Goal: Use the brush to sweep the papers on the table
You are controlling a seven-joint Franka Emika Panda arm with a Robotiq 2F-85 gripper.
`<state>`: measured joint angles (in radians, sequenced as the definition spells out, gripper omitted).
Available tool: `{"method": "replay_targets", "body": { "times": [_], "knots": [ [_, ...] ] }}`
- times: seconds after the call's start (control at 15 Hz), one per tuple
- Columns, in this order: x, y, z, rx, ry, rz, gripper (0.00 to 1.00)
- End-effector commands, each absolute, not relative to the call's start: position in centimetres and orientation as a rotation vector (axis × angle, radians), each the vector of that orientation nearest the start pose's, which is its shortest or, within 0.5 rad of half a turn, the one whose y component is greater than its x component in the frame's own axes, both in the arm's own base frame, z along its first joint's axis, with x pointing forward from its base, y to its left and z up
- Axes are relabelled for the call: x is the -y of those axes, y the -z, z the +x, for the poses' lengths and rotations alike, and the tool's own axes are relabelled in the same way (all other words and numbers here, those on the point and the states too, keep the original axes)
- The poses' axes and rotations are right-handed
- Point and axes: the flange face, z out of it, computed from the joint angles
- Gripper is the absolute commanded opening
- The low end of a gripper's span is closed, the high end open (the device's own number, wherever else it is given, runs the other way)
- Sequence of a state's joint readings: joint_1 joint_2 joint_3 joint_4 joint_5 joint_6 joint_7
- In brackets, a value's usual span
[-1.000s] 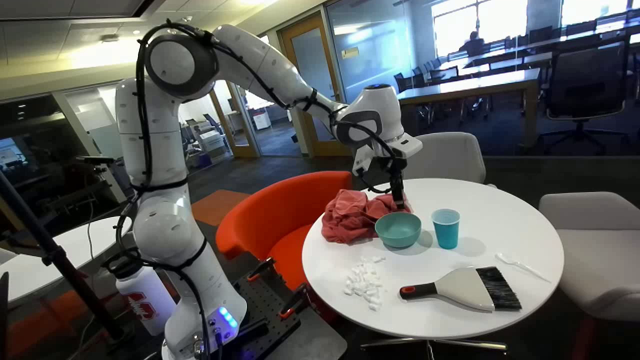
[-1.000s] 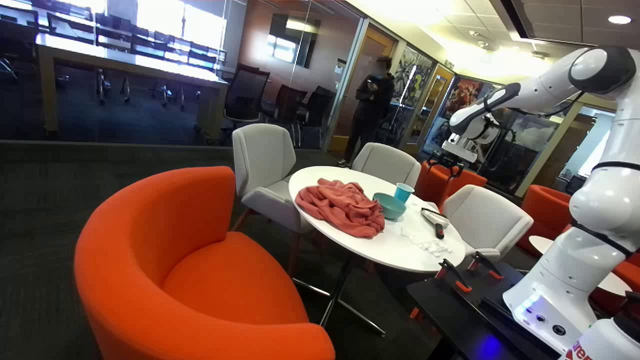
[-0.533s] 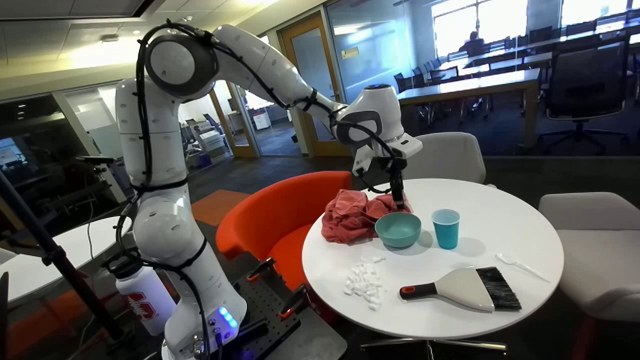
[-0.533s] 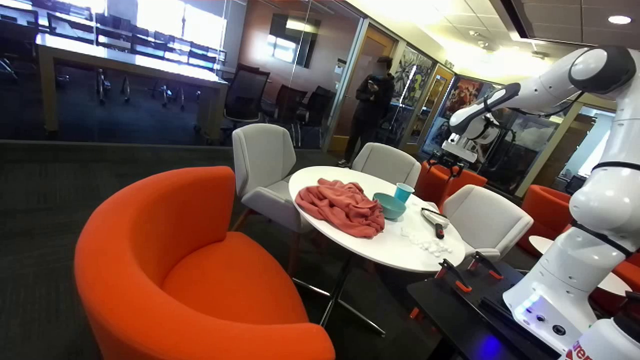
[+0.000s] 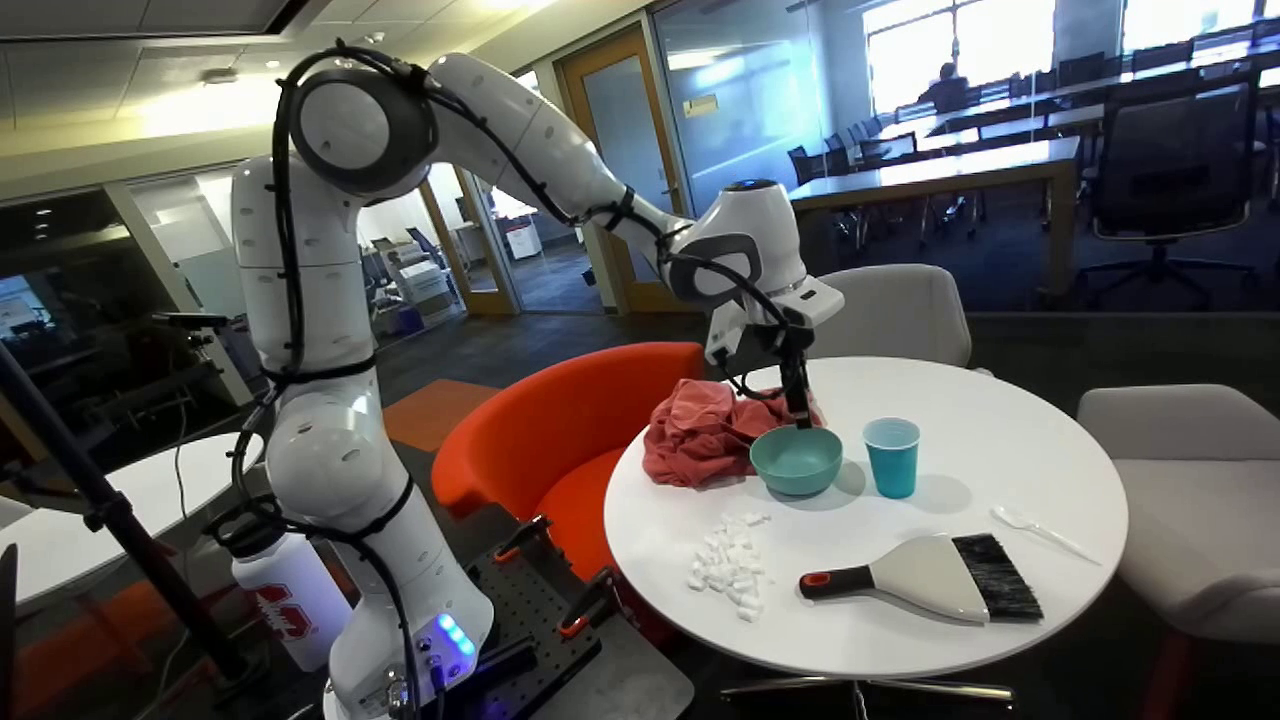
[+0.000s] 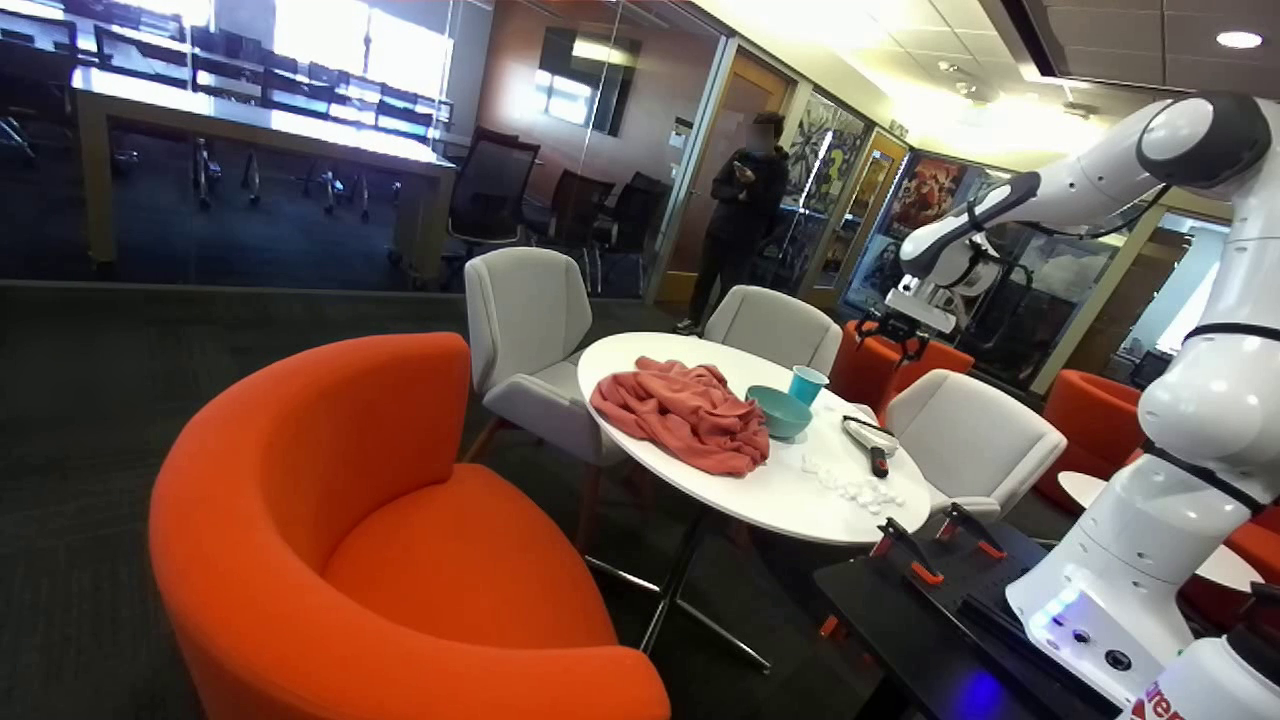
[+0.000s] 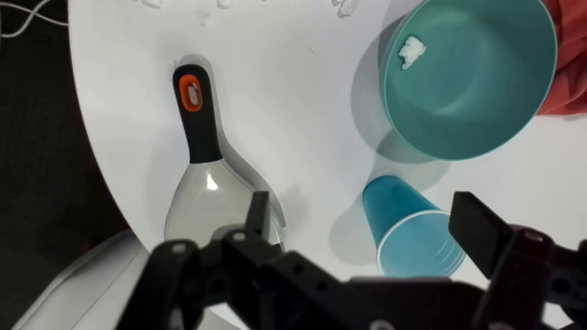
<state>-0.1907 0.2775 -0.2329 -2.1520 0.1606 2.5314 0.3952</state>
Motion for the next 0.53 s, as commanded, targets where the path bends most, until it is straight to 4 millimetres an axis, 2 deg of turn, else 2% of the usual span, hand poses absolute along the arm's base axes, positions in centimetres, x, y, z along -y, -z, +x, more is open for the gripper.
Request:
{"method": "replay_targets", "body": {
  "times": [0.0, 0.2, 0.33, 0.4, 0.47],
  "knots": [
    [24.0, -25.4, 50.5, -1.348, 0.262, -2.822, 1.0],
    [23.7, -21.5, 49.2, -1.325, 0.38, -2.862, 1.0],
    [24.4, -18.5, 48.8, -1.402, 0.46, -2.859, 1.0],
    [25.4, -17.6, 48.8, -1.457, 0.487, -2.842, 1.0],
    [24.3, -19.1, 48.7, -1.394, 0.43, -2.852, 1.0]
  ]
}}
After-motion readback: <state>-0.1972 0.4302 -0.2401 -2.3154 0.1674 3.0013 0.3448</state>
